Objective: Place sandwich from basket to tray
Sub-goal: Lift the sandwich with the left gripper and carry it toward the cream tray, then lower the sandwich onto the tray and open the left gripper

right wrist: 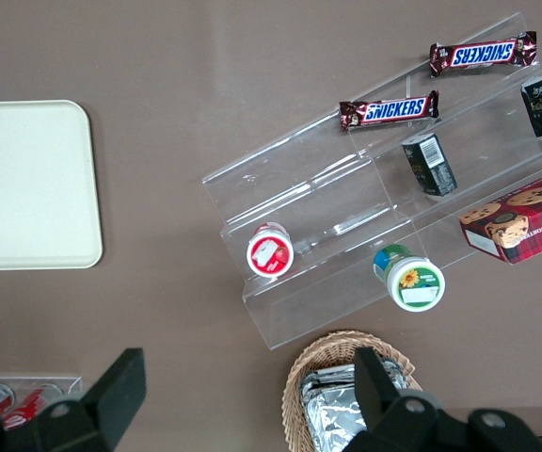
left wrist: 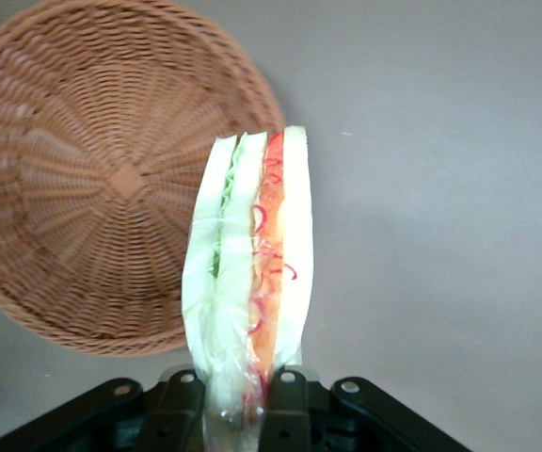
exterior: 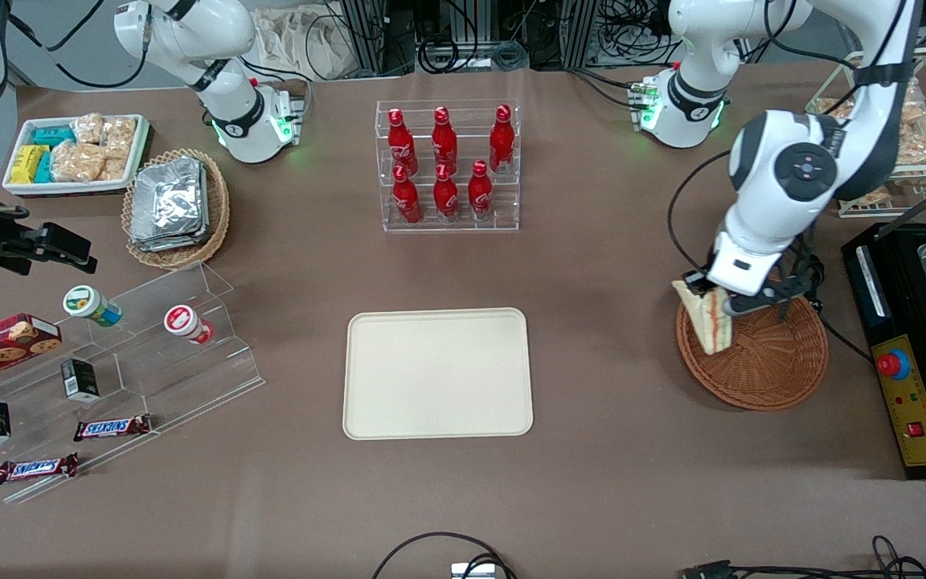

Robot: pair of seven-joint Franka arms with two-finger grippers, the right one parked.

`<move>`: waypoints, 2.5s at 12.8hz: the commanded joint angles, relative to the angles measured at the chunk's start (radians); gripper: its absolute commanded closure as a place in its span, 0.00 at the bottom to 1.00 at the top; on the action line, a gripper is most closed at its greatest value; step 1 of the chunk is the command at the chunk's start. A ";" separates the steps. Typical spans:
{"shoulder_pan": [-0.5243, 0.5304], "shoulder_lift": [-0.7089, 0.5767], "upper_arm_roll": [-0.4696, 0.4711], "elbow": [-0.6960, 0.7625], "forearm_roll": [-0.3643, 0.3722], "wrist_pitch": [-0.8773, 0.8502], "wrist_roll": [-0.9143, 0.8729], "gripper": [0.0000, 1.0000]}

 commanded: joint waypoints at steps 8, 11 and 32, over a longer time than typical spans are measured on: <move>-0.005 0.142 -0.268 0.312 0.045 -0.148 -0.120 0.80; -0.005 0.272 -0.354 0.407 0.185 -0.148 -0.239 0.80; -0.242 0.866 -0.376 0.791 0.512 -0.179 -0.427 0.74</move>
